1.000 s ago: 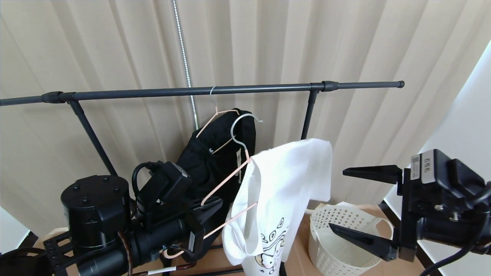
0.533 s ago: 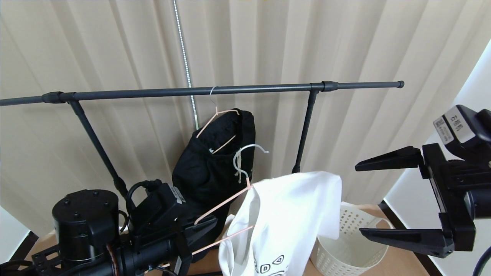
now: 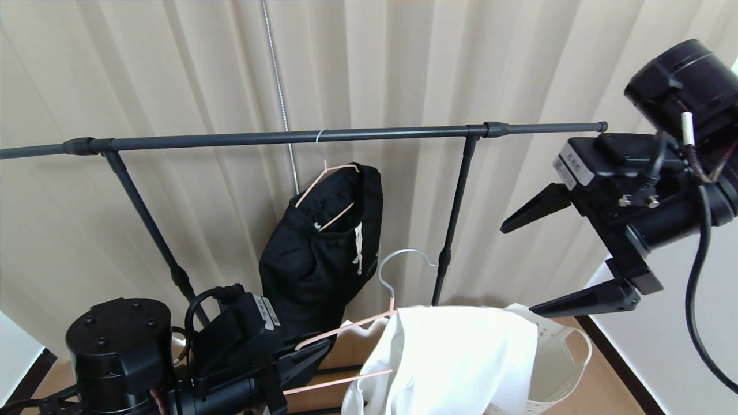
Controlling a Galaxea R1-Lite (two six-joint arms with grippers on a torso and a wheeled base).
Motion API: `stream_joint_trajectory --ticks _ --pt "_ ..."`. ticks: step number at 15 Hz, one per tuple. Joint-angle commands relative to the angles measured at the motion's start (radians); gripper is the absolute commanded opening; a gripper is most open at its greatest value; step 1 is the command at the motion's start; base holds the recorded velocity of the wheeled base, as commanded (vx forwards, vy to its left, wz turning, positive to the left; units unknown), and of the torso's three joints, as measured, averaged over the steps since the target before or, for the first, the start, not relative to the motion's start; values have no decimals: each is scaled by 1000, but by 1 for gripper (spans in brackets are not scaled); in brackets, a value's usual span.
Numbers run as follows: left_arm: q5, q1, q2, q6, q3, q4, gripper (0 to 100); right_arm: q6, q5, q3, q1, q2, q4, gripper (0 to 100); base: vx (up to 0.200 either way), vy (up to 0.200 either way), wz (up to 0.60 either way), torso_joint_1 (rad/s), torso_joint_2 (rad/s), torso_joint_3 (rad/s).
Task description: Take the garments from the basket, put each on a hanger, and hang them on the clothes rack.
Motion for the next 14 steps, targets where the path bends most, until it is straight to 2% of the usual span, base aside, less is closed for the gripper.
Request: stream_joint_trajectory --ticks 1,3,4,7,11,14 --pt "2 -10 -8 0 1 -3 0 -23 3 -111 -5 158 52 100 0 0 0 0 0 0" --pt "2 -15 -11 -3 0 -1 0 -18 8 -80 34 165 57 100 0 0 0 0 0 0" --pt "3 -16 -10 -3 0 -3 0 -18 11 -44 40 168 46 100 0 0 0 0 0 0" --pt "5 -16 -11 -3 -2 -3 0 -16 49 -18 43 185 44 100 0 0 0 0 0 0" --pt "5 -16 -19 -6 -3 -3 0 -3 84 30 44 198 -22 100 0 0 0 0 0 0" --pt "5 -18 -19 -10 -3 -11 0 20 92 105 70 196 -123 100 0 0 0 0 0 0"
